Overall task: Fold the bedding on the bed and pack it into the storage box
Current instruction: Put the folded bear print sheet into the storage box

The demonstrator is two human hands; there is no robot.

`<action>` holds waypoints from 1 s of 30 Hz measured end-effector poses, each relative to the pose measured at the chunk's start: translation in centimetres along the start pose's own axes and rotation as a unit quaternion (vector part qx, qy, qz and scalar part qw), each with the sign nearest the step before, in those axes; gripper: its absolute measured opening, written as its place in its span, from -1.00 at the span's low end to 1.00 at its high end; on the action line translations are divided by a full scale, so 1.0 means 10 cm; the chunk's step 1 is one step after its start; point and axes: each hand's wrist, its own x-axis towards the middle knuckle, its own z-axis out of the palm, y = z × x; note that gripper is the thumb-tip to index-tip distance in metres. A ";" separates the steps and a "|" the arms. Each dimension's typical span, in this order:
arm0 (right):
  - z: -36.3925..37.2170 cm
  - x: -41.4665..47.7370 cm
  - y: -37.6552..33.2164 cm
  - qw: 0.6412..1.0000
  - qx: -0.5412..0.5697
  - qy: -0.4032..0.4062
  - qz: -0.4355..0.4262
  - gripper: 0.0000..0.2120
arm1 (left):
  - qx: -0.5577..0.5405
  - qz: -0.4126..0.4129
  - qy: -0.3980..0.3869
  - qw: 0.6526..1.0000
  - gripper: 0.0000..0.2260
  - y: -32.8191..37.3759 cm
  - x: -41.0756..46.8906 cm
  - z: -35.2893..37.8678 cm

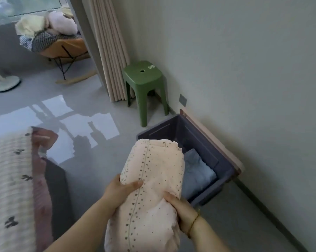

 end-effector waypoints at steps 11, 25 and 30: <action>-0.23 2.02 -0.36 0.991 0.061 0.114 -0.033 -0.19 | 0.144 -0.005 -0.040 0.989 -0.42 0.37 2.27 0.29; -1.31 4.69 -0.50 0.961 0.125 0.223 -0.105 0.03 | 0.347 0.107 -0.217 0.906 -0.24 0.37 5.42 1.43; -1.75 5.63 0.01 0.949 0.127 0.275 -0.086 -0.29 | 0.358 0.147 -0.297 0.873 -0.05 -0.40 6.36 1.70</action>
